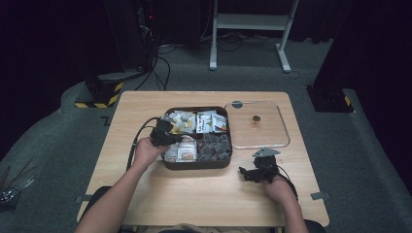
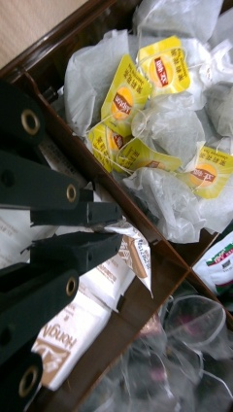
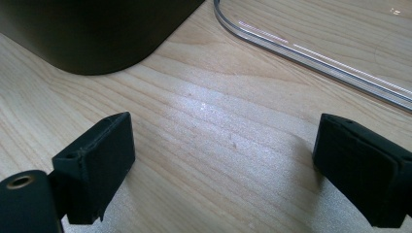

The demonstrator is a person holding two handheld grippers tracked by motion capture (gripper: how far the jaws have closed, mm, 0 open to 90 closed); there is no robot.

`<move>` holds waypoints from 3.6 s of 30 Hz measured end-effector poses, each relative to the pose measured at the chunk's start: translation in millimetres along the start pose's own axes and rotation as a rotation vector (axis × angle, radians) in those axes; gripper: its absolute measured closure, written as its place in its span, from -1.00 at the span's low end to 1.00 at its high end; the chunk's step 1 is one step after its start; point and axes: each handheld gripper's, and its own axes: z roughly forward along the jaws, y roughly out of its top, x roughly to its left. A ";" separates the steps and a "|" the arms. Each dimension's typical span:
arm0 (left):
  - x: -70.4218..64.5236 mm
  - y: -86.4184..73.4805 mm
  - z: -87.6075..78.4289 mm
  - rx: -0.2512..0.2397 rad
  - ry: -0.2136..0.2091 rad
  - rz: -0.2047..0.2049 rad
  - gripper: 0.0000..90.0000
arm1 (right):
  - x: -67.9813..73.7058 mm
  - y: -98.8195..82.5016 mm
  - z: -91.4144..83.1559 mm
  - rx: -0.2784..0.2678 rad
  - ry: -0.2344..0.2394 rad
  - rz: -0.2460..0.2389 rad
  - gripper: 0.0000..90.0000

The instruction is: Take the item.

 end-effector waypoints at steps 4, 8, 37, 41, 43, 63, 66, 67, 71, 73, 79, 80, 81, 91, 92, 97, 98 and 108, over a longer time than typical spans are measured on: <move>2.3 0.0 -0.3 0.007 -0.014 -0.009 0.93 | 0.1 0.0 0.0 0.000 0.000 0.000 -0.82; 1.7 1.3 -1.3 0.012 -0.020 -0.008 0.97 | 0.1 0.0 0.0 0.000 0.000 0.000 -0.82; 10.0 -4.0 -41.1 -0.073 -0.037 -0.045 0.97 | 1.2 -0.6 -0.5 -0.001 -0.004 0.002 -0.83; 12.4 -7.6 -49.8 -0.088 -0.028 -0.054 0.97 | 1.3 -0.4 -0.2 -0.001 -0.003 0.003 -0.83; 13.8 -9.5 -54.1 -0.091 -0.021 -0.056 0.97 | 1.3 -0.1 0.1 0.000 -0.002 0.002 -0.83; 39.1 -36.8 -91.7 -0.142 0.058 -0.145 0.97 | -1.2 3.4 3.6 -0.001 0.017 -0.019 -0.83; 47.1 -43.4 -96.2 -0.137 0.078 -0.165 0.97 | -1.2 4.3 4.4 -0.001 0.016 -0.018 -0.83; 47.1 -43.4 -96.2 -0.137 0.078 -0.165 0.97 | -1.0 4.5 4.6 0.000 0.017 -0.016 -0.83; 55.8 -48.9 -97.8 -0.131 0.091 -0.185 0.97 | -1.1 4.7 4.8 0.000 0.016 -0.016 -0.83; 59.6 -51.0 -96.4 -0.133 0.091 -0.197 0.97 | -1.1 4.8 4.9 0.000 0.016 -0.016 -0.83; 68.6 -54.2 -82.8 -0.104 0.101 -0.207 0.97 | -1.1 4.8 5.0 0.000 0.015 -0.016 -0.83; 69.7 -54.3 -79.4 -0.095 0.106 -0.204 0.97 | -1.1 4.8 5.0 0.000 0.015 -0.016 -0.83; 71.2 -54.6 -75.7 -0.088 0.099 -0.212 0.97 | -1.1 4.8 4.9 0.000 0.015 -0.016 -0.83; 86.9 -60.3 -53.9 -0.013 0.120 -0.253 0.96 | -1.3 4.8 4.8 -0.001 0.016 -0.014 -0.83; 88.2 -60.4 -52.4 -0.007 0.120 -0.253 0.96 | -1.4 4.8 4.9 -0.002 0.016 -0.016 -0.83; 89.7 -59.1 -47.8 -0.002 0.126 -0.251 0.96 | -1.2 4.4 4.6 -0.001 0.016 -0.015 -0.82; 89.6 -58.6 -45.4 0.009 0.126 -0.245 0.96 | -1.1 4.3 4.4 -0.001 0.016 -0.016 -0.82; 88.0 -56.6 -44.6 -0.008 0.124 -0.238 0.86 | -1.0 3.4 3.5 -0.001 0.016 -0.017 -0.82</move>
